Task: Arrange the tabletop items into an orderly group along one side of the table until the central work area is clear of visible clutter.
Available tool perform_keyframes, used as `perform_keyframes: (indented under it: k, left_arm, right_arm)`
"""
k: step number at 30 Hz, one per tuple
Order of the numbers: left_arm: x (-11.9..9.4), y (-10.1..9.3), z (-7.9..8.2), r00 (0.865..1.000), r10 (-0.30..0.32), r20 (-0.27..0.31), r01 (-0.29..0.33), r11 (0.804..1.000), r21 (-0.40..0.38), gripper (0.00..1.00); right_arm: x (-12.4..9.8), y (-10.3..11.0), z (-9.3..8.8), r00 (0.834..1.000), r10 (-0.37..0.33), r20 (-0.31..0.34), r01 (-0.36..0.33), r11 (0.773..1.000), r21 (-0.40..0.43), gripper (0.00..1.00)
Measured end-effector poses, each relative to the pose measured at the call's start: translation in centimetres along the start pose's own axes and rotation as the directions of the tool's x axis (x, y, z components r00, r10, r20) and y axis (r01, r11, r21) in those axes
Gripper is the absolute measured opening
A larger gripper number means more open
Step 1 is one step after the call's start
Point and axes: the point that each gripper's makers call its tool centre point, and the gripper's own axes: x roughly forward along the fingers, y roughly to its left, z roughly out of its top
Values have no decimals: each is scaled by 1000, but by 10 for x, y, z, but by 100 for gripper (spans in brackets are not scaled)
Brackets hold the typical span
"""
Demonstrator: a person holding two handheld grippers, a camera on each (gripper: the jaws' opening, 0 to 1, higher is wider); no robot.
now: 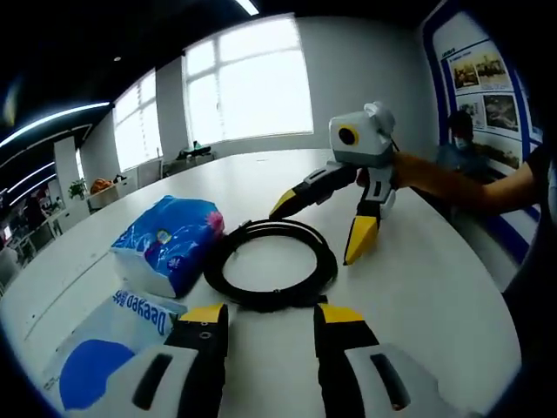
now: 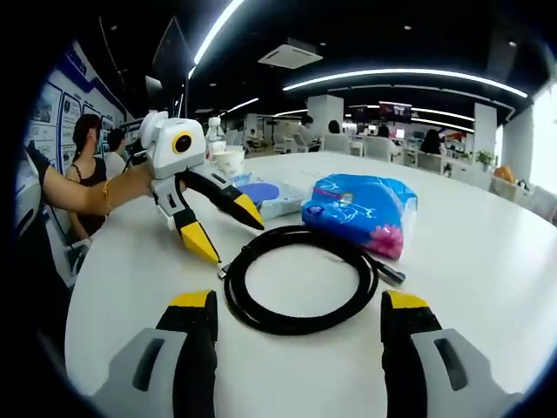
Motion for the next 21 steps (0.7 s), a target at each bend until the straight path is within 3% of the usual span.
perform_keyframes:
  k: [11, 21]
  left_arm:
    - [5, 4, -1, 1000, -9, -12, 9, 1000, -5, 39]
    - [10, 1, -1, 997, -80, 13, 81, 997, -19, 38]
  right_arm:
    - [8, -1, -2, 1000, 9, 3, -9, 1000, 6, 74]
    - [11, 0, -2, 1000, 11, 15, -11, 1000, -11, 72]
